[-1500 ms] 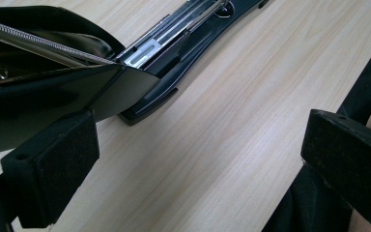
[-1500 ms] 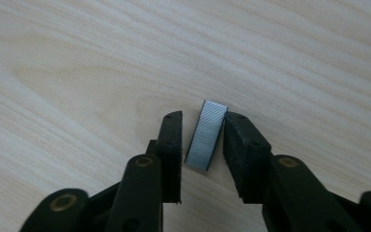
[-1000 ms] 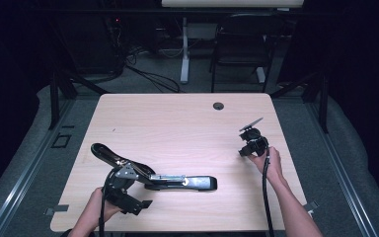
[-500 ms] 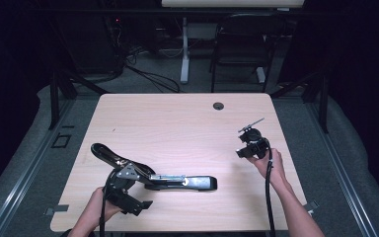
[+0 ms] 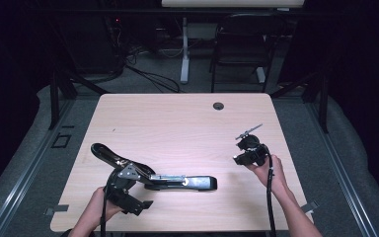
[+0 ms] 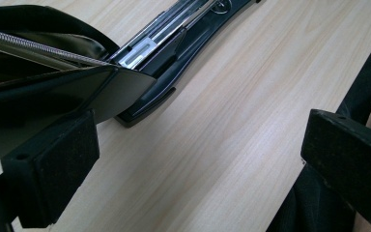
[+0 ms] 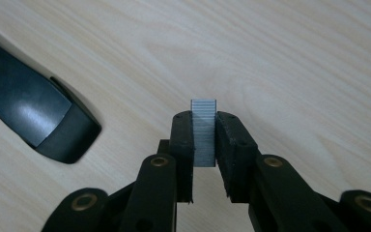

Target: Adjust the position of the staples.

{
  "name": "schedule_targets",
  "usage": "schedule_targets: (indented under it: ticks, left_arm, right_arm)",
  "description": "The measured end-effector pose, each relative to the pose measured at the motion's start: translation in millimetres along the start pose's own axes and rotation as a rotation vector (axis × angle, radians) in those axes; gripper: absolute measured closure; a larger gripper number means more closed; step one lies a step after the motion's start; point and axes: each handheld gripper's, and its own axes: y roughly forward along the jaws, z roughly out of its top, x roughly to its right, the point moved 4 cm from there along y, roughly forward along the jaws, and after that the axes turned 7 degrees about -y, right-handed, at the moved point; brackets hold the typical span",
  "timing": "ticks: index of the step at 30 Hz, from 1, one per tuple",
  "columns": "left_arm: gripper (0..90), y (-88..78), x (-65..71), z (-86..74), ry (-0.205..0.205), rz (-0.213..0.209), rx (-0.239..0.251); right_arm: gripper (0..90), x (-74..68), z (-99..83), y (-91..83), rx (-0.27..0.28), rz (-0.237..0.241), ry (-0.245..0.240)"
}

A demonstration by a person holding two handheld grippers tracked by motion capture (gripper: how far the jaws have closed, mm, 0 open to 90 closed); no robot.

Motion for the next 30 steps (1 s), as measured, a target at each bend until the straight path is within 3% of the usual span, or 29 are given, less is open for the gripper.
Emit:
schedule_targets:
  ticks: [5, 8, 12, 18, 19, 27, 30]
  left_arm:
    - [0.2, -0.1, -0.5, -0.2, -0.003, 0.006, 0.000]
    - [0.2, 0.9, 0.3, 0.1, -0.004, 0.007, 0.000]
    - [0.2, 0.4, -0.5, -0.2, -0.004, 0.006, -0.001]
    - [0.2, 1.2, 0.1, -0.4, -0.012, 0.000, -0.002]
    - [0.2, 1.2, 0.1, -0.6, -0.015, -0.003, -0.004]
    - [0.2, -0.6, -0.1, -2.1, -0.028, -0.005, -0.004]
    - [0.3, -1.2, -0.4, -3.0, -0.030, -0.004, -0.009]
  right_arm:
    - [77.6, -14.6, -8.0, 9.5, -0.045, 0.021, -0.020]
    - [77.6, -25.5, -8.6, 17.3, -0.079, 0.032, -0.063]
    - [77.5, -34.2, -4.9, 24.9, -0.077, 0.039, -0.080]
    - [77.5, -37.8, -6.7, 30.0, -0.130, 0.050, -0.115]
    - [77.5, -39.0, -7.1, 31.7, -0.117, 0.054, -0.100]
    - [76.8, -43.7, -8.0, 37.9, -0.171, 0.053, -0.138]
    - [76.3, -45.5, -8.4, 40.9, -0.162, 0.052, -0.134]
